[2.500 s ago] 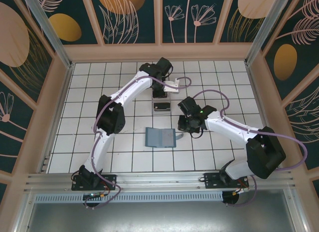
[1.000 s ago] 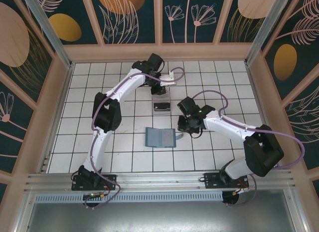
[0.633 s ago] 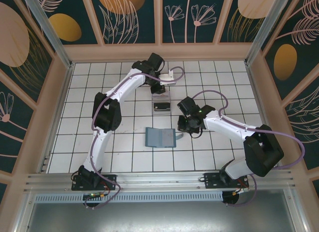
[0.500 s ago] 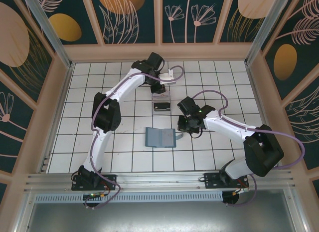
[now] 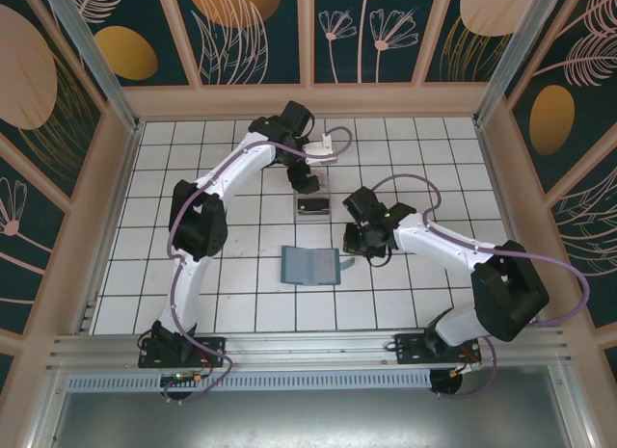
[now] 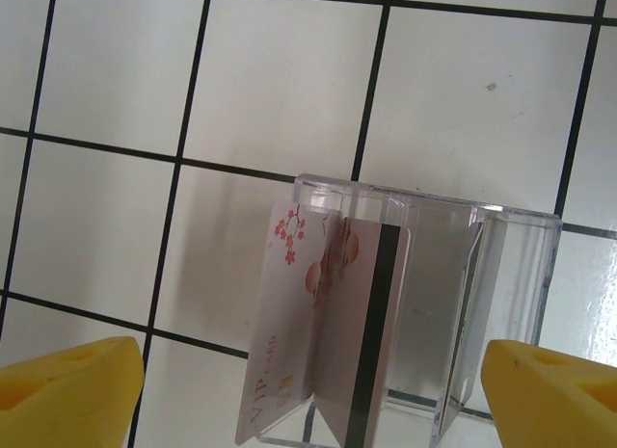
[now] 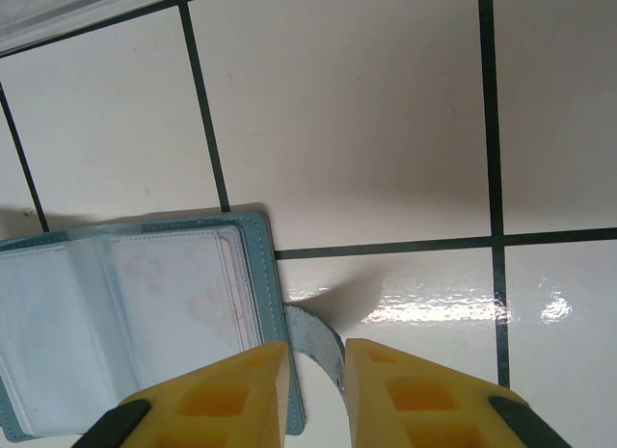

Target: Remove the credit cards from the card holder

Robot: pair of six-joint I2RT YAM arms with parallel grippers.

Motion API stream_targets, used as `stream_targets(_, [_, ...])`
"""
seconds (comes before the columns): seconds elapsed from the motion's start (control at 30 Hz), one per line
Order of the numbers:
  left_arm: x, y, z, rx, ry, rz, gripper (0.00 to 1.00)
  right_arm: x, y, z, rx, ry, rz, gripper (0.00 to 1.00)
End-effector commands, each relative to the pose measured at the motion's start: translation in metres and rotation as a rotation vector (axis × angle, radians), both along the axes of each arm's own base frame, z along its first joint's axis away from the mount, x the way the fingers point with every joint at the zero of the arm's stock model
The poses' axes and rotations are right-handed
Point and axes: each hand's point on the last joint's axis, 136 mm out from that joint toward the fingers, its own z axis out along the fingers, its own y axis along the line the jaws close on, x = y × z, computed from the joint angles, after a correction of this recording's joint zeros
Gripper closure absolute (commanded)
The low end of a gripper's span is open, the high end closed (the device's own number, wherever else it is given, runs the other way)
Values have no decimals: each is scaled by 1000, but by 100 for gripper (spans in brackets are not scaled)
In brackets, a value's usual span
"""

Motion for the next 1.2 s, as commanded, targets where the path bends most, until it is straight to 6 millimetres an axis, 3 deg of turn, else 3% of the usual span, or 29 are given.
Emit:
stream_targets(0.0, [-1,7,-12,29,29,15,7,6,5,12,16,-26,-9,77])
stream_targets(0.2, [8,9,-27,59,18,34,2,5,5,11,13,-22,-8,76])
stream_targets(0.5, [25,8,-34,65,-36,71,1,6,5,11,9,-21,-4,76])
stream_targets(0.97, [73,20,-4,100,-275,204,2,5,4,12,8,-25,-6,76])
stream_targets(1.17, [75,18,14,59,-308,227,3,6,3,16,8,-35,-6,77])
